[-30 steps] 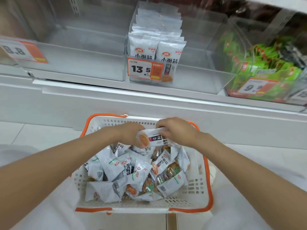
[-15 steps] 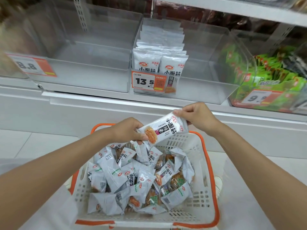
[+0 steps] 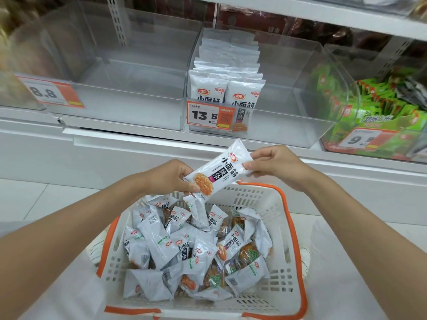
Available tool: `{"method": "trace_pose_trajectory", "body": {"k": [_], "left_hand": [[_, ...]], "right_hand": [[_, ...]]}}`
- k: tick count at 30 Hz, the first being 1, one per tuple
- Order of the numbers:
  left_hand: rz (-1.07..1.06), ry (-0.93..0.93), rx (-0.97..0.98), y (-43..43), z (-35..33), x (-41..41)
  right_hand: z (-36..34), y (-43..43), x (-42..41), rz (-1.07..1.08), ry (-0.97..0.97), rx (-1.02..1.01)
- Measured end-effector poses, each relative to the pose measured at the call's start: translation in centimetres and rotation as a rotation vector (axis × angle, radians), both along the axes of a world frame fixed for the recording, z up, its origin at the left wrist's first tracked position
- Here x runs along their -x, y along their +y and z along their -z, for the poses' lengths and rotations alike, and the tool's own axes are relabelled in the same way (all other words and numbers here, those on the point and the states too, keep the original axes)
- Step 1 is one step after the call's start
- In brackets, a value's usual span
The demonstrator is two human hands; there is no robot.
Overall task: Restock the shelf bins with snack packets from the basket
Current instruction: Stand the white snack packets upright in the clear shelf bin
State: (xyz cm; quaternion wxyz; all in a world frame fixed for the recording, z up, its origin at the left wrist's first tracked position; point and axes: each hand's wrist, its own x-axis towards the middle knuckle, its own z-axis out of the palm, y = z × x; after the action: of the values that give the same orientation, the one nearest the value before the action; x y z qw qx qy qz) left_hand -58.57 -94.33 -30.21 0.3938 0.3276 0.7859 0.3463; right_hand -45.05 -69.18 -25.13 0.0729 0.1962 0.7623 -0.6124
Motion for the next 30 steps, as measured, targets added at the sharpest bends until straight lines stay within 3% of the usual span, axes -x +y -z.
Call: {"method": "trace_pose_trajectory", "body": {"k": [2, 4, 6, 10, 13, 19, 24, 30], "left_hand": [[-0.041, -0.022, -0.037, 0.1, -0.3, 0.2], [-0.04, -0.015, -0.071, 0.4, -0.7, -0.2], [-0.024, 0.048, -0.114, 1.0, -1.4, -0.6], [-0.147, 0.358, -0.329, 2.4, -6.7, -0.3], [-0.267, 0.478, -0.467, 4.1, -10.6, 1.2], [-0.228, 0.562, -0.516, 8.3, -14.2, 3.0], [-0.082, 0.617, -0.457, 11.4, -16.2, 4.0], [-0.052, 0.665, -0.356, 12.8, -17.3, 5.4]], "right_hand": [[0.5, -0.8, -0.2, 0.042, 0.007, 0.256], [0.6, -2.1, -0.4, 0.023, 0.002, 0.279], [-0.7, -2.7, -0.2, 0.081, 0.102, 0.119], [-7.9, -0.5, 0.5, 0.266, 0.538, -0.295], [-12.6, 1.0, 1.5, 0.23, 0.695, -0.536], [-11.0, 2.0, 5.5, 0.164, 0.577, -0.697], [-11.3, 2.4, 7.3, 0.16, 0.536, -0.692], [-11.2, 2.6, 7.7, 0.111, 0.528, -0.787]]}}
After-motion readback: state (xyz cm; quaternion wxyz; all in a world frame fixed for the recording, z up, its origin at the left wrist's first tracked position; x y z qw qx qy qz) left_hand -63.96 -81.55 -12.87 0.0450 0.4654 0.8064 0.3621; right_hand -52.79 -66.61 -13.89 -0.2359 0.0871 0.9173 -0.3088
